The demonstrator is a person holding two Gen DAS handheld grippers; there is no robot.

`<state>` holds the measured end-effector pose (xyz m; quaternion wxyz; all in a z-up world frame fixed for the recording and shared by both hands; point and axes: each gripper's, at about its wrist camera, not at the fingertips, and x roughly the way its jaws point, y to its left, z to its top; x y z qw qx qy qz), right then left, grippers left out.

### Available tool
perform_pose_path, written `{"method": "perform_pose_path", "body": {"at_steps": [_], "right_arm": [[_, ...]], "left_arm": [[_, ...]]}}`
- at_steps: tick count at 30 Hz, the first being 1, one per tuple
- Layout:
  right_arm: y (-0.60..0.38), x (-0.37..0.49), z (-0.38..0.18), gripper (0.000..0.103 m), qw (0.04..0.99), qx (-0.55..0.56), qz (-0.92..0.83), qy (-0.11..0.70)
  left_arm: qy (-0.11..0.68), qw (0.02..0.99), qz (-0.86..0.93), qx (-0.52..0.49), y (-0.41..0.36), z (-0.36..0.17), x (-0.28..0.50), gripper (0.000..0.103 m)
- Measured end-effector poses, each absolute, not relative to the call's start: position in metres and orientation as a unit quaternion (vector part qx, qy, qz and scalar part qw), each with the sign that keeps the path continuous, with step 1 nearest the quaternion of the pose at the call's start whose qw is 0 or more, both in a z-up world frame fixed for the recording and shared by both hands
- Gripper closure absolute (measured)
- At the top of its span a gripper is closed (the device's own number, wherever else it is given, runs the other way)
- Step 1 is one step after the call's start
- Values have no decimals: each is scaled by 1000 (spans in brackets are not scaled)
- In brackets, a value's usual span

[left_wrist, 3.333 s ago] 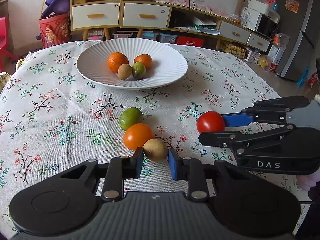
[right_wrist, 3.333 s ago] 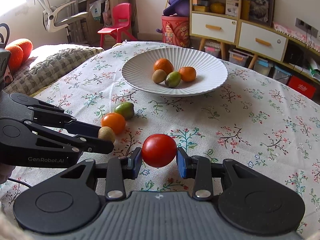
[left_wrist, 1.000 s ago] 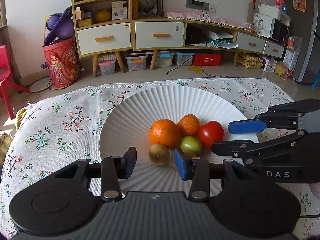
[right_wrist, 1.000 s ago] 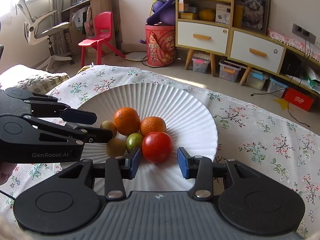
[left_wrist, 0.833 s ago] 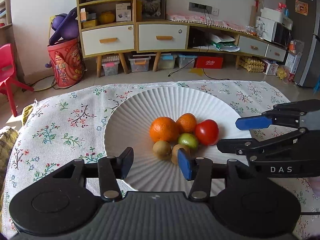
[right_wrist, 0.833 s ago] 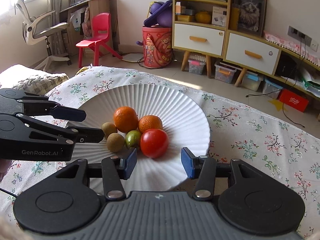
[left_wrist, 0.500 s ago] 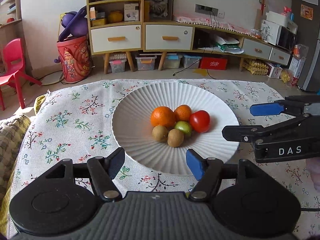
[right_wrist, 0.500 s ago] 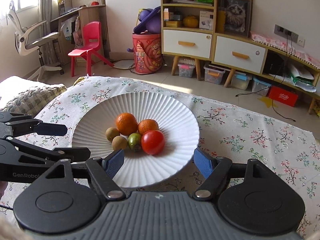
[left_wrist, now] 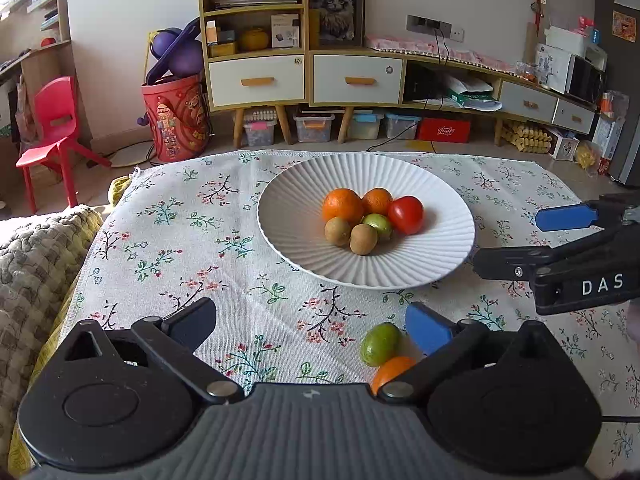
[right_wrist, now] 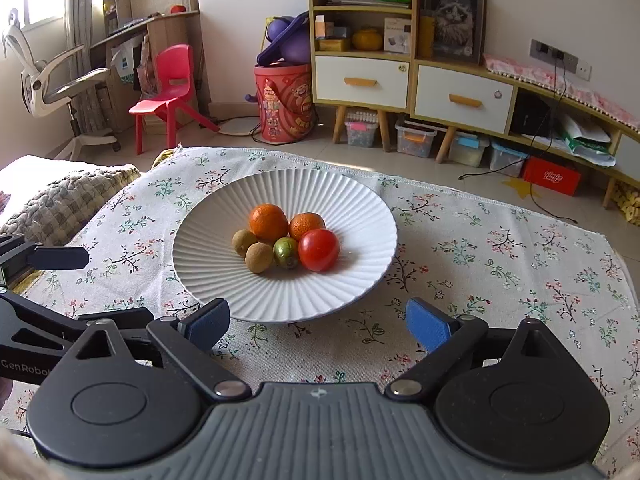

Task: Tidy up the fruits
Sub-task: 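Withdraw both tools from the plate toward the orange mandarin and green lime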

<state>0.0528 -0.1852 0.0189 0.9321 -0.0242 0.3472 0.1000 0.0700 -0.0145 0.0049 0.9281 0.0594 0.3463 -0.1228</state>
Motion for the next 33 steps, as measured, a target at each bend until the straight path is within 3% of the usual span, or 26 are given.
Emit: {"method": "perform_pose_path", "body": {"at_steps": [27, 33], "right_arm": [[-192, 24, -19, 4, 914, -87, 78, 388], [-193, 21, -22, 4, 911, -92, 78, 395]], "left_arm": [[399, 906, -132, 59, -13, -38, 37, 11], [401, 900, -159, 55, -27, -39, 37, 19]]}}
